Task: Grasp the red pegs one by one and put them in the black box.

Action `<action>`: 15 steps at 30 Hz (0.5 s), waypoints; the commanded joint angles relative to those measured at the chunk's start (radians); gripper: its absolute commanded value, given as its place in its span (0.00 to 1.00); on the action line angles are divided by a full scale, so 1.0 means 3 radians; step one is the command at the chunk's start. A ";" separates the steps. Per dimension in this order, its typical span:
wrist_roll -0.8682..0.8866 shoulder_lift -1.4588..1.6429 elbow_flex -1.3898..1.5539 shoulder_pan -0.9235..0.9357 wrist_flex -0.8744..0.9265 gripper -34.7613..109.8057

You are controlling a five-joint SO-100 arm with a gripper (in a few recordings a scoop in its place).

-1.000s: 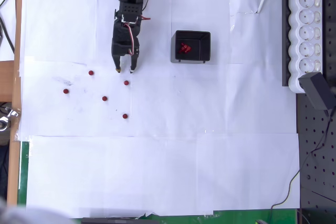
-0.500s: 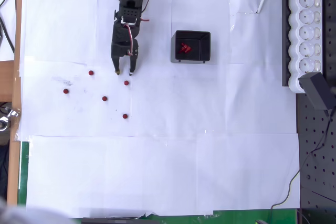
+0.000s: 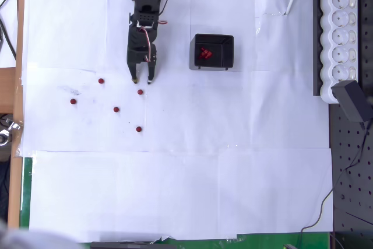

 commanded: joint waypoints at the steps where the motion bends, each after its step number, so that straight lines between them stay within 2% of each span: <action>1: -0.0112 0.0153 0.0148 0.0005 -0.0215 0.34; 15: -0.0092 0.0624 0.0568 0.0123 -0.0297 0.34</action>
